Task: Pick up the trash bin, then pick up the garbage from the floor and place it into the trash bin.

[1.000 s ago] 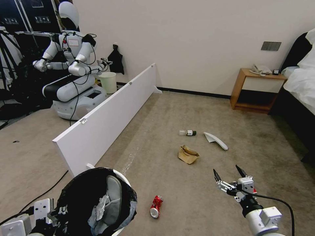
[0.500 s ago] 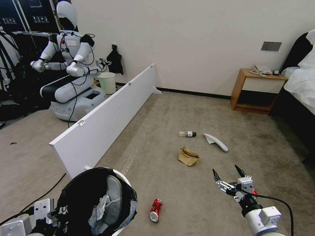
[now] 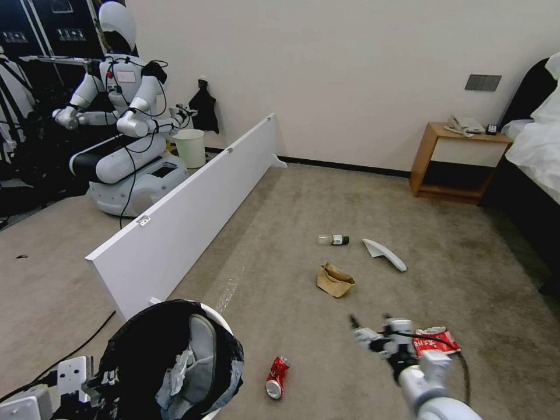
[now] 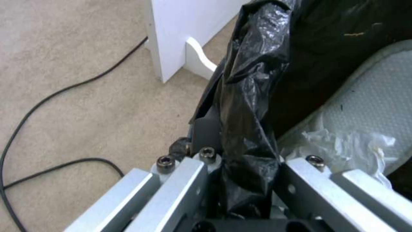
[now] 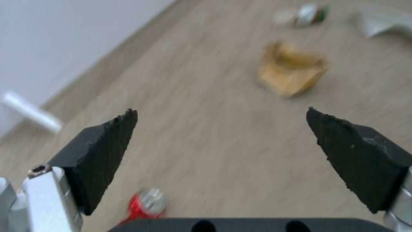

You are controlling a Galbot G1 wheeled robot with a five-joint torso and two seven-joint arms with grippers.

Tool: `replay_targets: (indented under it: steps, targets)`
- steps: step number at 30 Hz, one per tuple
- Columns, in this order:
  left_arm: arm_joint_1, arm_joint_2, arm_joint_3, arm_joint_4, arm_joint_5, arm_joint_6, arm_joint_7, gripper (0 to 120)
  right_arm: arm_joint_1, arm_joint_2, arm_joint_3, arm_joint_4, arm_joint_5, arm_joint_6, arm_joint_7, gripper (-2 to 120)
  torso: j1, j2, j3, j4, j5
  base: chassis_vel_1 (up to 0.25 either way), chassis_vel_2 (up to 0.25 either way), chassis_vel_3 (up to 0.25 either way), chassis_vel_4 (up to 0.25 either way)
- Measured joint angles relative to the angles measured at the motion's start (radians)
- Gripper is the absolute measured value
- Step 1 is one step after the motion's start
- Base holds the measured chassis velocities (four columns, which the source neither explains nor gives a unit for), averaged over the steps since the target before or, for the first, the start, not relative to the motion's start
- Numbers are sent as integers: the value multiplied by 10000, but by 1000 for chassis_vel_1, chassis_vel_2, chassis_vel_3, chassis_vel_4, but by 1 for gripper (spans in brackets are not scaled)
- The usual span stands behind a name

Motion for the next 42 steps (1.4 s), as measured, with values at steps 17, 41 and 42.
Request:
replay_targets:
  steps: [17, 41, 42]
  targets:
    - [75, -507, 97, -10, 445, 0, -18, 3, 1386, 871, -2485, -2280, -1133, -1039, 928, 100, 0, 0, 0, -1, -1, 0, 0, 0, 0]
    - [111, -566, 35, -17, 507, 0, -15, 3, 3231, 2527, -3634, -5479, -1130, -861, 1286, 100, 0, 0, 0, 0, -1, 0, 0, 0, 0]
    - [111, -568, 34, -17, 506, 0, -15, 3, 3276, 2578, -3647, -5556, -1134, -846, 1288, 100, 1, 0, 0, 0, -1, 0, 0, 0, 0]
